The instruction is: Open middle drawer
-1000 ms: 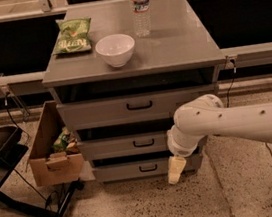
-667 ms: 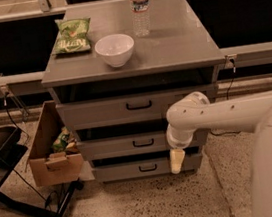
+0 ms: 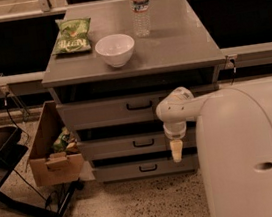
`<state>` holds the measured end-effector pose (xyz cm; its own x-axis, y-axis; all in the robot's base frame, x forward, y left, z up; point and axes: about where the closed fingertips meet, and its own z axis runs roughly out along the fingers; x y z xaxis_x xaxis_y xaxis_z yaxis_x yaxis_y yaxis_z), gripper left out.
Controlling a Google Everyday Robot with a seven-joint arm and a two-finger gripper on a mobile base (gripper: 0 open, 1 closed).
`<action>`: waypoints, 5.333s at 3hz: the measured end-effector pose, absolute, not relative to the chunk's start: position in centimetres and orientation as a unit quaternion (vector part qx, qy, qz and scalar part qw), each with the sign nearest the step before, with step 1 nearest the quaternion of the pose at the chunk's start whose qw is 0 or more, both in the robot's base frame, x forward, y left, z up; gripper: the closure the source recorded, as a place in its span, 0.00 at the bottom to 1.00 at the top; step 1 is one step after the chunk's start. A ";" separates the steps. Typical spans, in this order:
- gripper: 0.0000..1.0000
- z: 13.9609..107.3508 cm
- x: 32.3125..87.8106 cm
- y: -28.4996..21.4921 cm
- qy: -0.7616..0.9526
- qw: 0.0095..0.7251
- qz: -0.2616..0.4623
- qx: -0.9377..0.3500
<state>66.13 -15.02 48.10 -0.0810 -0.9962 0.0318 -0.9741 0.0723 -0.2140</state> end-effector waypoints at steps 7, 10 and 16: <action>0.46 42.3 63.4 -15.9 0.775 0.053 -0.028 -0.628; 0.00 42.2 63.1 -15.9 0.776 0.053 -0.026 -0.628; 0.79 43.4 50.8 -14.0 0.785 0.051 0.011 -0.617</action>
Offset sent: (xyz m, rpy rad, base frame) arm -0.0112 -0.0127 -0.0607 0.0210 0.0677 -0.1074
